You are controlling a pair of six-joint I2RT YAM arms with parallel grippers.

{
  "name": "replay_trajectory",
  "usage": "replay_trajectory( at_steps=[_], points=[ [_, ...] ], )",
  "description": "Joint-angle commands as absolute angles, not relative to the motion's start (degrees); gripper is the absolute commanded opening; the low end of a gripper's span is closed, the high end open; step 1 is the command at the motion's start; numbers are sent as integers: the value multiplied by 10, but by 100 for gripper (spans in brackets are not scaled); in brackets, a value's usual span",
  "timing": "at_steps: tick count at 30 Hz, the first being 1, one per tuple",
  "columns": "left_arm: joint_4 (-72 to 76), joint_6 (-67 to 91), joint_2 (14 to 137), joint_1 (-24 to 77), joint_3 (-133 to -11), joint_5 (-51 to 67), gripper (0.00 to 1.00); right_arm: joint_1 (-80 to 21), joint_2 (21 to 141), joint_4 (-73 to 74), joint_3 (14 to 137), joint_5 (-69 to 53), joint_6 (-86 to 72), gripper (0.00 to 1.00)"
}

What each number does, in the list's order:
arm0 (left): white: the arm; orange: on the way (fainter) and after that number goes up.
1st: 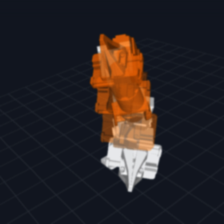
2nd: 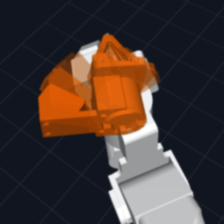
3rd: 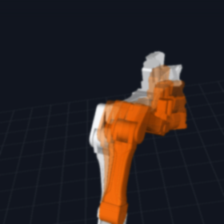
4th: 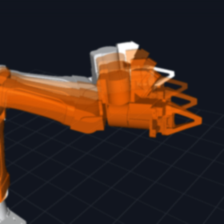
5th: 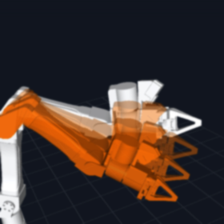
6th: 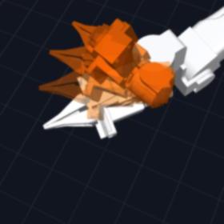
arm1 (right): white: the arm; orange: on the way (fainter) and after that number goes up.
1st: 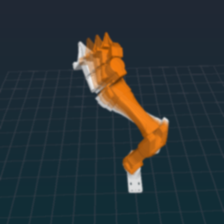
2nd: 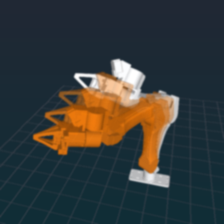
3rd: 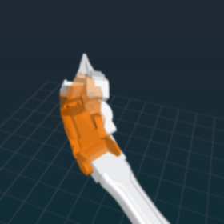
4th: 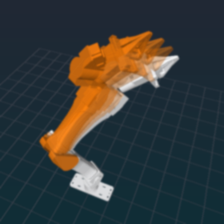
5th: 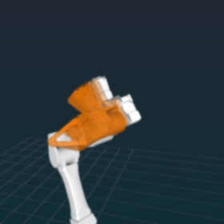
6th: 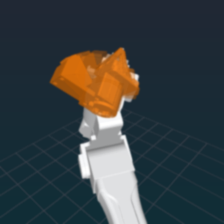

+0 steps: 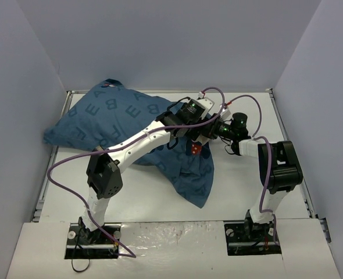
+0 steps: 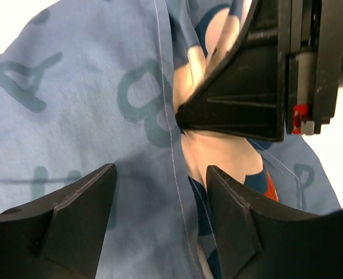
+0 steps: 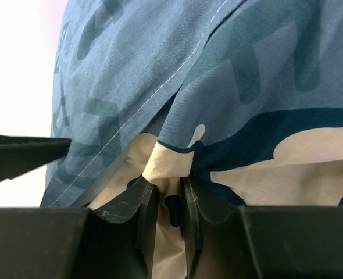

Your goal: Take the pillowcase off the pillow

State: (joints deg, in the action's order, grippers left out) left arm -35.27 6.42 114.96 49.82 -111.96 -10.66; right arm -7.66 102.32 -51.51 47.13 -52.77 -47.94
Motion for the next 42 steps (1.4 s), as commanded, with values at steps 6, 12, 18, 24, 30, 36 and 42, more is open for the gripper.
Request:
replay_trajectory(
  at_steps=[6,12,18,24,30,36,42],
  points=[
    [-363,33,1151,500,-1160,-159,56,-83,1010,-510,483,-527,-453,15],
    [-381,18,1158,494,-1161,-183,47,-83,1010,-511,485,-529,-455,13],
    [-381,19,1158,488,-1165,-183,35,-84,1009,-510,483,-529,-452,12],
    [-391,45,1163,467,-1180,-150,17,-84,1011,-492,485,-526,-436,9],
    [-394,48,1153,459,-1180,-142,2,-84,1009,-482,489,-526,-426,6],
    [-386,71,1128,455,-1156,-123,2,-84,1010,-413,512,-514,-367,0],
    [-345,89,1049,452,-1073,-155,2,-40,1004,-268,526,-490,-260,0]
  ],
)
